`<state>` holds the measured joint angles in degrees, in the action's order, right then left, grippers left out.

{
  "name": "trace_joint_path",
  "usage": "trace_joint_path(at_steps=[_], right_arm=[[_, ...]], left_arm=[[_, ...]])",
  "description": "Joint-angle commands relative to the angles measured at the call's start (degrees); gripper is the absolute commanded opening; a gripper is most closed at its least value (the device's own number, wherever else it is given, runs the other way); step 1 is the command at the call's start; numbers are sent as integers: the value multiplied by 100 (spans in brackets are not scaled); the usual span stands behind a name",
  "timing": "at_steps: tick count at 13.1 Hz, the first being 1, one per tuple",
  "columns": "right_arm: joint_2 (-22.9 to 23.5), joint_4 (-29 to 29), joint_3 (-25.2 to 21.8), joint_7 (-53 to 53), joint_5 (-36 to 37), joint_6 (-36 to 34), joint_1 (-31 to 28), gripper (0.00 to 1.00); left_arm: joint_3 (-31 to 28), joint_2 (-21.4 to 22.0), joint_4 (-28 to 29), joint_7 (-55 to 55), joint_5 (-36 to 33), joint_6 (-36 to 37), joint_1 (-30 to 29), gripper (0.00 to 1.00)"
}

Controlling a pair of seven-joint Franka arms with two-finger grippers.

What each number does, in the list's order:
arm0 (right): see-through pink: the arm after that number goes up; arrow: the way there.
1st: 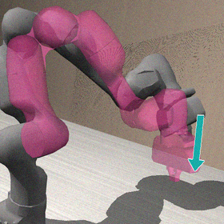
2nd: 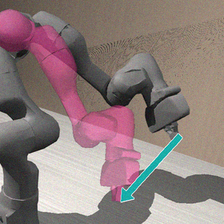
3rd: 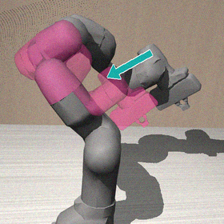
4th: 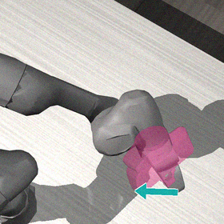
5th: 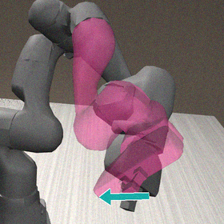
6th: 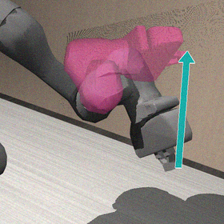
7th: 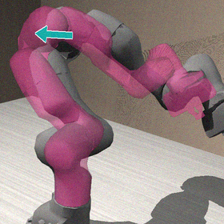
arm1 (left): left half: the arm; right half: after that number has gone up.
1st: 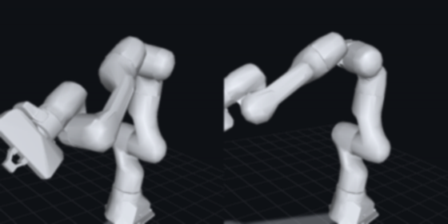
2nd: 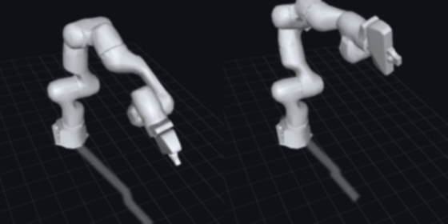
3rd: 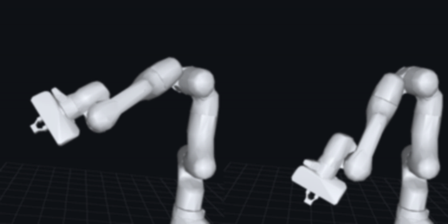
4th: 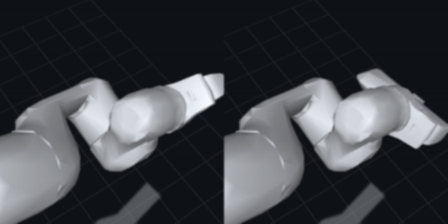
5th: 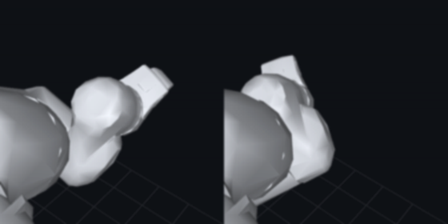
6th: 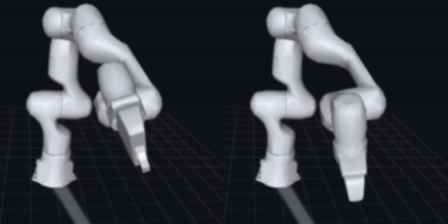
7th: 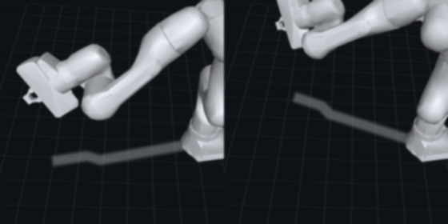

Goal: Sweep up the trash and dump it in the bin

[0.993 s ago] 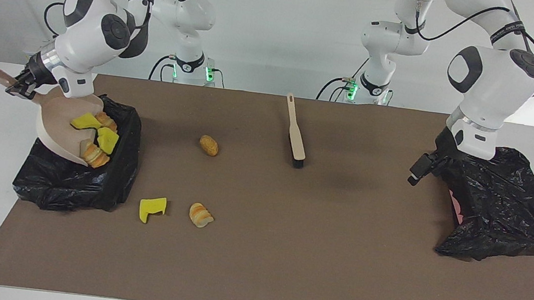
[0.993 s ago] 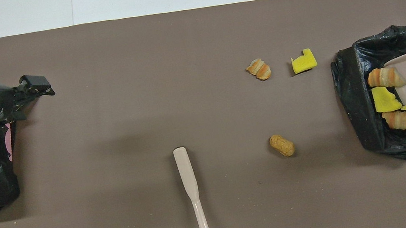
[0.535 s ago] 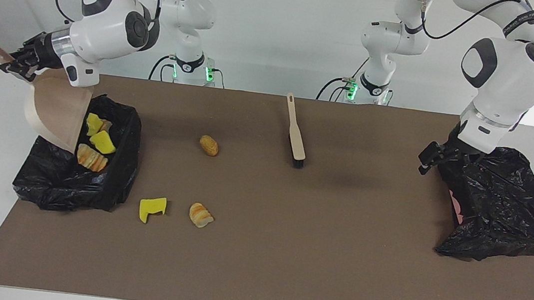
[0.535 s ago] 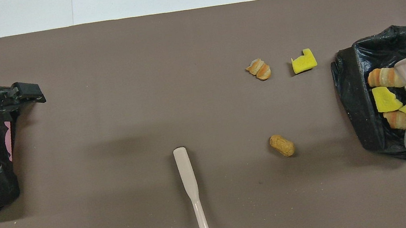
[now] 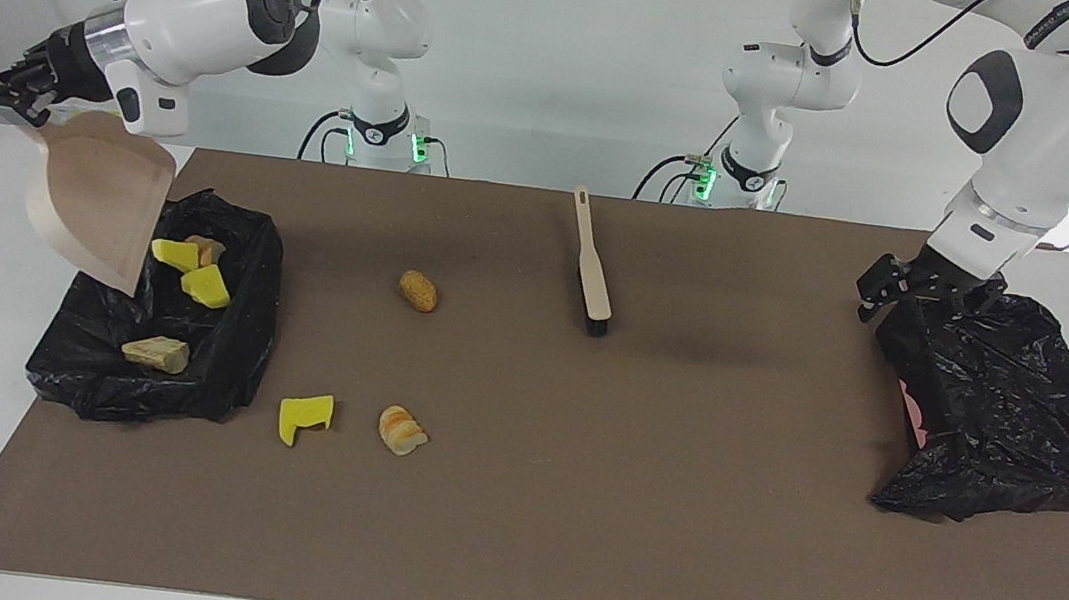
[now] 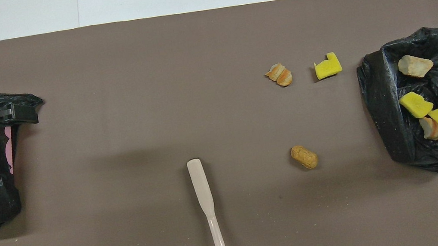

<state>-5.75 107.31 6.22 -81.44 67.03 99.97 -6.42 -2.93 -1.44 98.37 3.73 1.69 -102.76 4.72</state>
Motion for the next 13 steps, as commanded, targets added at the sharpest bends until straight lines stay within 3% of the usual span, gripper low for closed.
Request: trace_joint_path(at_steps=[1,5,9,11,13], right_arm=[[346,-535,46,223,-601,-224,193,0],[522,-710,54,1198,-1559,-215,501,0],[1171,-1659,63,2575,-2790,-407,861,0],[1645,-2150,133,3892,-3212,-854,1282,0],[2434,-3132,134,5211,-3555,-1478,1791,0]], left_arm=[[21,213,-2,565,-178,335,-41,100],[21,328,-29,524,-178,450,-50,100],[21,574,23,392,-178,721,-41,100],[21,714,181,409,-178,837,-41,100],[38,802,217,157,-178,828,11,100]])
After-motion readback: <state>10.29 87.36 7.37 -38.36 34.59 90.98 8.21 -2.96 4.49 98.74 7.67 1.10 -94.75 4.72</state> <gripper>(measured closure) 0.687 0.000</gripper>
